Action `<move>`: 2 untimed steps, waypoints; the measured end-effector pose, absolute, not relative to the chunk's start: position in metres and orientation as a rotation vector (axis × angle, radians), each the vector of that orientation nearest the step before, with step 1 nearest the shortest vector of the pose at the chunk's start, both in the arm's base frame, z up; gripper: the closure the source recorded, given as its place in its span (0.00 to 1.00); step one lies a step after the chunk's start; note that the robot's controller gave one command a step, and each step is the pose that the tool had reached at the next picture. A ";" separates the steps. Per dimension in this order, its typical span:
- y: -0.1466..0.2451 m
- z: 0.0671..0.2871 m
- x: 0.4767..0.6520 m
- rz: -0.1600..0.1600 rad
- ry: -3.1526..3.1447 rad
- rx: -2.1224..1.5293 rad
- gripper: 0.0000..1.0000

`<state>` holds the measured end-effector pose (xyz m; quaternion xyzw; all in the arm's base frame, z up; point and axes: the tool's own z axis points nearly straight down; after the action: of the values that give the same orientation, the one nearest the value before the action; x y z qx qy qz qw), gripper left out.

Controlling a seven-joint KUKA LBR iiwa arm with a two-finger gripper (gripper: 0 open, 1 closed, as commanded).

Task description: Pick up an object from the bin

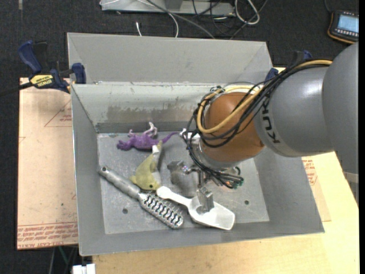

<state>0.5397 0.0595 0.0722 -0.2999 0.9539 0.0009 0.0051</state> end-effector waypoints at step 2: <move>0.118 0.070 0.530 0.005 3.002 -0.860 1.00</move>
Offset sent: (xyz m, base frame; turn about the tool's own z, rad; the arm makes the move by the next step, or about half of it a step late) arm -0.0102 0.0573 -0.0022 0.0499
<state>0.5303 0.1175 0.0705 -0.2756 0.9612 0.0015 0.0096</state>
